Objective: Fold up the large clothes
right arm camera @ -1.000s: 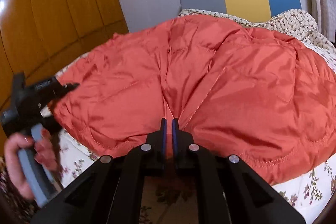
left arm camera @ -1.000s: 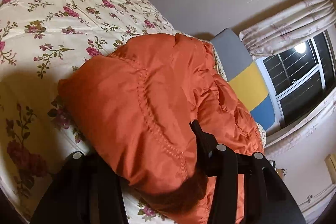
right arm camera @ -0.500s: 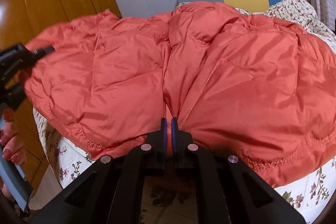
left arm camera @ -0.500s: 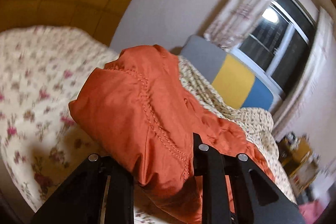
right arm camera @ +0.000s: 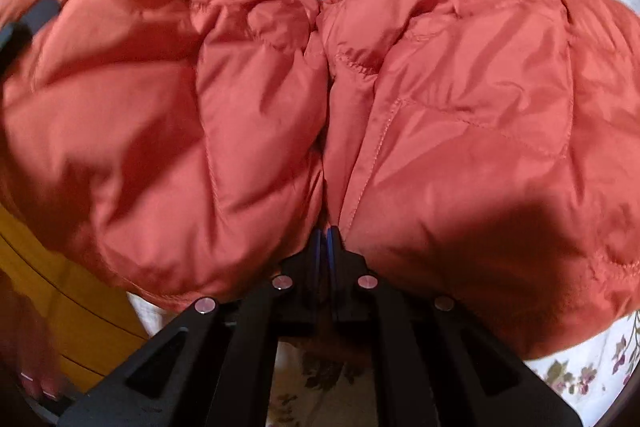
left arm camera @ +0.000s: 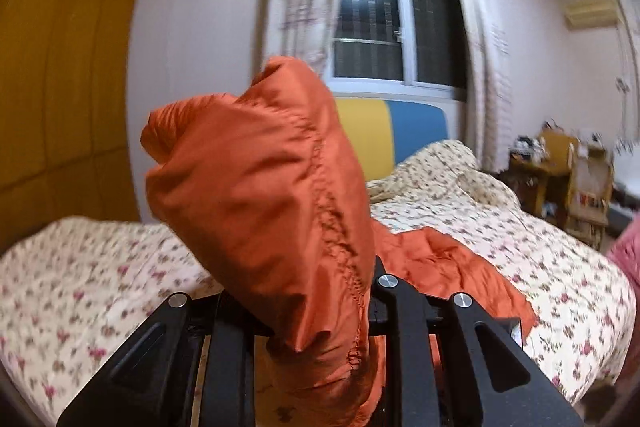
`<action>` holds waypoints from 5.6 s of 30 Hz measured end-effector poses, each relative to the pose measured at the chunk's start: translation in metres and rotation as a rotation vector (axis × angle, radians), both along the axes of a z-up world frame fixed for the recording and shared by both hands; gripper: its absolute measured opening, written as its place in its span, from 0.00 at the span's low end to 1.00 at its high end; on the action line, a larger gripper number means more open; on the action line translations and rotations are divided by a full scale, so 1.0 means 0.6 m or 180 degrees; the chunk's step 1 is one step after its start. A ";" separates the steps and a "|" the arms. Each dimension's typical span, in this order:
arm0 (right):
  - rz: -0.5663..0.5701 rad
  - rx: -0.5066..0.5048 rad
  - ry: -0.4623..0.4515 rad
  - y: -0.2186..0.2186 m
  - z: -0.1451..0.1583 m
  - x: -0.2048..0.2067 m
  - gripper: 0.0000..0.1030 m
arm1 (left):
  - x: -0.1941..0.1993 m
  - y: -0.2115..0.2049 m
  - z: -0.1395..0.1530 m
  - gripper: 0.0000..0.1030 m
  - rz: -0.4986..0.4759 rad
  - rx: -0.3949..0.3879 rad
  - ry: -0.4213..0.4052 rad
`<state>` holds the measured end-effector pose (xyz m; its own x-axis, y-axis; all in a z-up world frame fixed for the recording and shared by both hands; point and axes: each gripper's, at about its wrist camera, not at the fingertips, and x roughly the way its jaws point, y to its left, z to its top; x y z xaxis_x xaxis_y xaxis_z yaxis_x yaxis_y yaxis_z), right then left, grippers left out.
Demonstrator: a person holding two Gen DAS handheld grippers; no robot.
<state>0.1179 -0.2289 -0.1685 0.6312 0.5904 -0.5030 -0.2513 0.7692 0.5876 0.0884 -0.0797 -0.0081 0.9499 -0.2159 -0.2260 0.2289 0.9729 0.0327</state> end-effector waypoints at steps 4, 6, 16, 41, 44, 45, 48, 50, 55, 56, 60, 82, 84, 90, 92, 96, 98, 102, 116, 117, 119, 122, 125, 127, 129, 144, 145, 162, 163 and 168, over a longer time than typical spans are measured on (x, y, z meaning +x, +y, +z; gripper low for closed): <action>-0.0350 0.0020 -0.0335 -0.073 0.044 -0.038 0.24 | 0.002 -0.037 -0.001 0.21 -0.0092 0.0146 -0.0002; -0.0549 -0.0013 -0.0419 -0.111 0.059 -0.054 0.24 | 0.005 -0.050 -0.005 0.21 -0.0133 0.0163 0.0012; -0.1328 0.0067 -0.0157 -0.265 0.055 -0.095 0.24 | 0.010 -0.127 -0.018 0.21 -0.0387 0.0301 0.0044; -0.1431 0.0355 -0.0196 -0.358 0.074 -0.145 0.46 | 0.008 -0.303 -0.178 0.59 -0.1423 0.1221 0.0215; -0.1322 0.0401 -0.0363 -0.351 0.106 -0.149 0.48 | 0.003 -0.301 -0.175 0.64 -0.1571 0.1126 0.0260; -0.1265 0.0398 -0.0415 -0.346 0.115 -0.148 0.53 | 0.001 -0.298 -0.174 0.65 -0.1614 0.1081 0.0284; -0.1013 0.0234 -0.0365 -0.322 0.134 -0.125 0.55 | -0.001 -0.292 -0.171 0.65 -0.1664 0.0981 0.0322; -0.0886 0.0111 -0.0229 -0.306 0.134 -0.103 0.51 | -0.003 -0.290 -0.169 0.65 -0.1695 0.0965 0.0324; -0.0959 -0.0270 0.0068 -0.295 0.109 -0.078 0.09 | -0.015 -0.277 -0.163 0.65 -0.1828 0.0996 0.0350; -0.1020 -0.0330 0.0113 -0.297 0.099 -0.078 0.08 | -0.020 -0.270 -0.159 0.65 -0.1867 0.0960 0.0367; -0.1208 -0.0400 0.0275 -0.310 0.038 -0.077 0.07 | -0.037 -0.223 -0.140 0.65 -0.1833 0.0637 0.0503; -0.1420 -0.0207 -0.0412 -0.336 0.164 -0.103 0.16 | 0.212 -0.074 -0.097 0.70 -0.0032 -0.0812 0.1262; -0.1294 -0.0236 -0.0542 -0.318 0.198 -0.086 0.23 | 0.215 -0.079 -0.096 0.70 -0.0043 -0.0764 0.1287; -0.0783 -0.0523 -0.0839 -0.226 0.278 0.016 0.25 | 0.230 -0.088 -0.092 0.70 -0.0062 -0.0669 0.1394; -0.0701 -0.0729 -0.0871 -0.193 0.286 0.061 0.25 | 0.240 -0.089 -0.089 0.70 -0.0065 -0.0654 0.1429; -0.0632 -0.1048 -0.0789 -0.156 0.271 0.143 0.24 | 0.266 -0.102 -0.073 0.73 0.0029 -0.0610 0.1519; -0.0683 -0.1260 -0.0758 -0.155 0.256 0.175 0.23 | 0.278 -0.105 -0.070 0.78 0.0084 -0.0662 0.1534; -0.0770 -0.1309 -0.0624 -0.183 0.205 0.208 0.22 | 0.296 -0.120 -0.080 0.80 0.0082 -0.0693 0.1621; -0.0856 -0.1208 -0.0456 -0.219 0.145 0.227 0.23 | 0.319 -0.159 -0.121 0.97 0.0133 -0.0478 0.1687; -0.0857 -0.1188 -0.0442 -0.222 0.142 0.230 0.23 | 0.319 -0.160 -0.123 0.97 0.0131 -0.0472 0.1688; -0.0854 -0.1142 -0.0420 -0.225 0.137 0.232 0.23 | 0.322 -0.160 -0.129 0.97 0.0127 -0.0467 0.1684; -0.0848 -0.1081 -0.0380 -0.231 0.130 0.237 0.23 | 0.321 -0.163 -0.135 0.97 0.0127 -0.0466 0.1665; -0.0857 -0.1046 -0.0343 -0.235 0.122 0.241 0.23 | 0.322 -0.167 -0.139 0.97 0.0139 -0.0442 0.1651; -0.0847 -0.1004 -0.0305 -0.238 0.116 0.246 0.23 | 0.324 -0.171 -0.143 0.97 0.0149 -0.0428 0.1637; -0.0853 -0.0976 -0.0289 -0.239 0.112 0.248 0.23 | 0.326 -0.172 -0.148 0.97 0.0149 -0.0428 0.1629; -0.0888 -0.0656 -0.0367 -0.261 0.099 0.238 0.30 | 0.324 -0.175 -0.148 0.97 0.0183 -0.0341 0.1595; -0.0939 -0.0656 -0.0428 -0.266 0.111 0.224 0.33 | 0.322 -0.170 -0.141 0.97 0.0154 -0.0339 0.1630; -0.0898 -0.1069 -0.0032 -0.290 0.090 0.296 0.28 | 0.461 -0.272 -0.141 0.97 0.0202 0.0987 0.1583; -0.0920 -0.0993 0.0021 -0.297 0.081 0.302 0.28 | 0.467 -0.272 -0.148 0.97 0.0190 0.0951 0.1643; -0.0955 -0.1032 0.0153 -0.296 0.070 0.321 0.28 | 0.491 -0.261 -0.177 0.97 0.0120 0.0785 0.1774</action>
<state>0.3105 -0.4064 -0.1263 0.7220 0.1915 -0.6648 0.0330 0.9503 0.3095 0.3832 -0.2362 -0.1146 0.6802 -0.0623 -0.7304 0.2418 0.9597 0.1434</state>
